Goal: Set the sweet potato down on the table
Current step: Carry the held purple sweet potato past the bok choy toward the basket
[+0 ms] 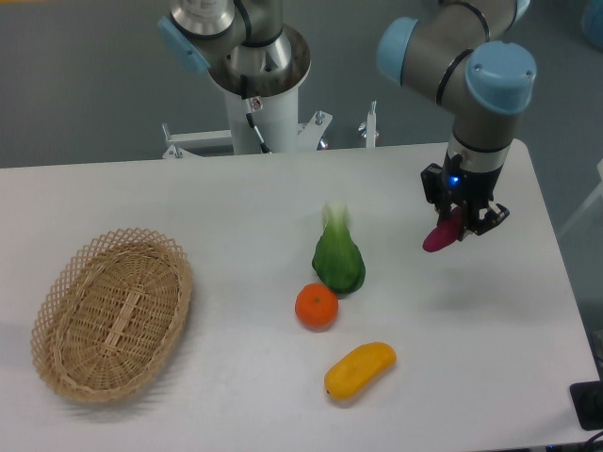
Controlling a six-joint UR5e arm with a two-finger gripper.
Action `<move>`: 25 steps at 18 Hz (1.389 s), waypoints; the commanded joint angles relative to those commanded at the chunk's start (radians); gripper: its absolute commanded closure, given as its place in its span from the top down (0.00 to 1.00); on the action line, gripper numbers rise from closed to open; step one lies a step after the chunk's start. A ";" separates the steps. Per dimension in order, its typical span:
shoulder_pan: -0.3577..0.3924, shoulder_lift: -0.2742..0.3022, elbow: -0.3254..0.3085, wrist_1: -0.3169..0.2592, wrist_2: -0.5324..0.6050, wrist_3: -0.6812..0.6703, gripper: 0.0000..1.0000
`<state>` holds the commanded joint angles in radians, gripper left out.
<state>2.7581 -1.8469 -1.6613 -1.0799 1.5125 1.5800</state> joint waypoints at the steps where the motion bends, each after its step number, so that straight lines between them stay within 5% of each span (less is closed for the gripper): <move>1: 0.000 0.000 0.002 0.000 0.002 0.000 0.01; 12: -0.021 -0.008 -0.006 0.000 0.003 -0.035 0.02; 25: -0.261 -0.032 -0.050 0.023 0.005 -0.278 0.02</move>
<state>2.4975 -1.8792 -1.7117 -1.0569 1.5171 1.3025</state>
